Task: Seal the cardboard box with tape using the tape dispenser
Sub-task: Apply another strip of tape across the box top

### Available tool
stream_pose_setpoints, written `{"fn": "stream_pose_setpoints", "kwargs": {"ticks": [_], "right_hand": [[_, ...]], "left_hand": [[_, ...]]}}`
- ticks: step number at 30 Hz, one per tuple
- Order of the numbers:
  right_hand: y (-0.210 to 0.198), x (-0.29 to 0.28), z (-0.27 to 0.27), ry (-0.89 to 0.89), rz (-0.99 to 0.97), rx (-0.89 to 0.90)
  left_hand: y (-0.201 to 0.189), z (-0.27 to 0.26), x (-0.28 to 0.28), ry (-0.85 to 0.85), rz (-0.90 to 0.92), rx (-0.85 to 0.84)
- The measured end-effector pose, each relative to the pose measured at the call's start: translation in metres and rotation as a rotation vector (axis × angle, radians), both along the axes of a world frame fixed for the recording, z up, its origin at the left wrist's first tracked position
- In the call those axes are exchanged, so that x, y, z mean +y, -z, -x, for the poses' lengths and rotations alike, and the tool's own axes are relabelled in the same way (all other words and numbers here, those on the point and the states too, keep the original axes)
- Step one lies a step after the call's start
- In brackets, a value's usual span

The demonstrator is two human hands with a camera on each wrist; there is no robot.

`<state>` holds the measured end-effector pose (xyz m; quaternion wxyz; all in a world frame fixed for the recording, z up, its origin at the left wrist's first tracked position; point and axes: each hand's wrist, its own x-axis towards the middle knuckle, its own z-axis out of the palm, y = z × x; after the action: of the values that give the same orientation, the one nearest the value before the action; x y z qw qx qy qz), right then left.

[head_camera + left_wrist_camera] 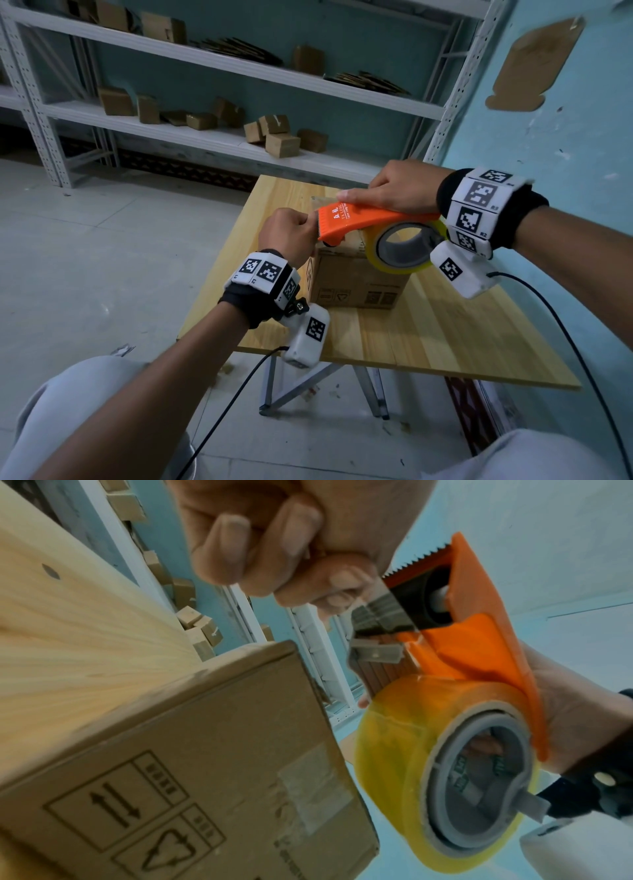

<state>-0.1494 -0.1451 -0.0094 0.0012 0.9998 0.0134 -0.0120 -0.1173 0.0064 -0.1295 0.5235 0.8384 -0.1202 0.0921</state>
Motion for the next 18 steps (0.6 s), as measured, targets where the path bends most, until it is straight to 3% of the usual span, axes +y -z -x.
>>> {"fn": "stream_pose_setpoints", "kwargs": {"ticks": [18], "right_hand": [[0.001,-0.020,-0.002,0.010,-0.050,0.034]], "left_hand": [[0.006,-0.005,0.023,-0.053,-0.067,0.017]]}}
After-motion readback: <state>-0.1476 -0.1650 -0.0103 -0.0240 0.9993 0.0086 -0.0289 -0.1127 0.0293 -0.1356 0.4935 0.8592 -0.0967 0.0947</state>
